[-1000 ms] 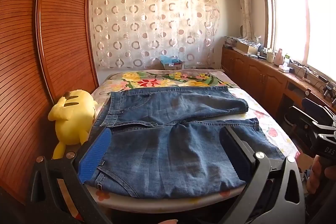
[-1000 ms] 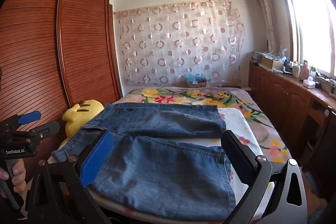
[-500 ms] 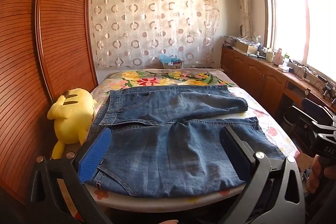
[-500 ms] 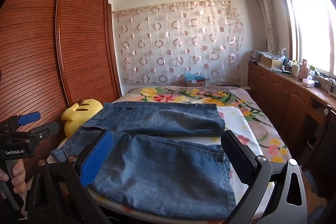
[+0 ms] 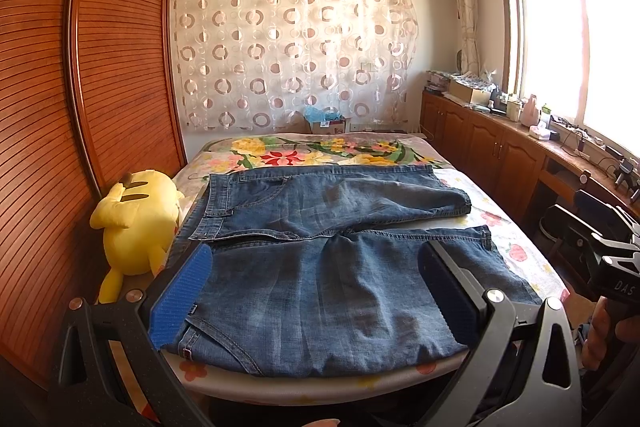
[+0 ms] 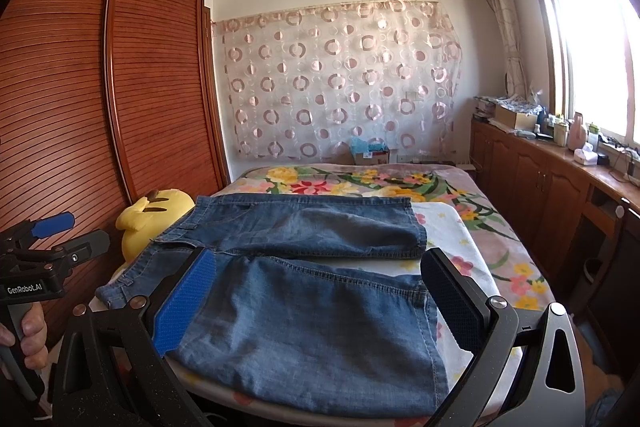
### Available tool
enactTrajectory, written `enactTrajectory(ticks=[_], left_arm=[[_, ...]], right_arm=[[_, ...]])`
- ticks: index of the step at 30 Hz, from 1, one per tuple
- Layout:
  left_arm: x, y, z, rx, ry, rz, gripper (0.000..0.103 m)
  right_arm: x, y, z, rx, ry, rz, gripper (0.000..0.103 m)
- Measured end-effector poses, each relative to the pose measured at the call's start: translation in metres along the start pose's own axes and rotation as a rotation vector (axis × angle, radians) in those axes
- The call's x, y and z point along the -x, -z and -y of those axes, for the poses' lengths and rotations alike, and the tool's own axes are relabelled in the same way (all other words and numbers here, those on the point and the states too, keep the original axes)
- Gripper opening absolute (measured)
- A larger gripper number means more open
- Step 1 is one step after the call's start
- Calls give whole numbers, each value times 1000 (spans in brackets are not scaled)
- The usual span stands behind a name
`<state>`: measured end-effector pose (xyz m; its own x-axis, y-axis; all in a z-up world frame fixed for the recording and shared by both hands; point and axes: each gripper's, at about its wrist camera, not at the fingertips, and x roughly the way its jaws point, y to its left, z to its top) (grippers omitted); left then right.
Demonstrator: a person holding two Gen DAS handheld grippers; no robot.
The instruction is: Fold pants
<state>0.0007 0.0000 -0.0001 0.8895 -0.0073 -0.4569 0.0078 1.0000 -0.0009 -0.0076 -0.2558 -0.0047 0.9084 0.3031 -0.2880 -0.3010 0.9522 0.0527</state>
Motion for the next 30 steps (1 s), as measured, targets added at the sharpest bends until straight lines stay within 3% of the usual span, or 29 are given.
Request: enactTrajectory(ticks=[30], left_arm=[[1, 0, 0, 3, 2, 4, 103]], right_arm=[[2, -1, 0, -4, 3, -2, 102]])
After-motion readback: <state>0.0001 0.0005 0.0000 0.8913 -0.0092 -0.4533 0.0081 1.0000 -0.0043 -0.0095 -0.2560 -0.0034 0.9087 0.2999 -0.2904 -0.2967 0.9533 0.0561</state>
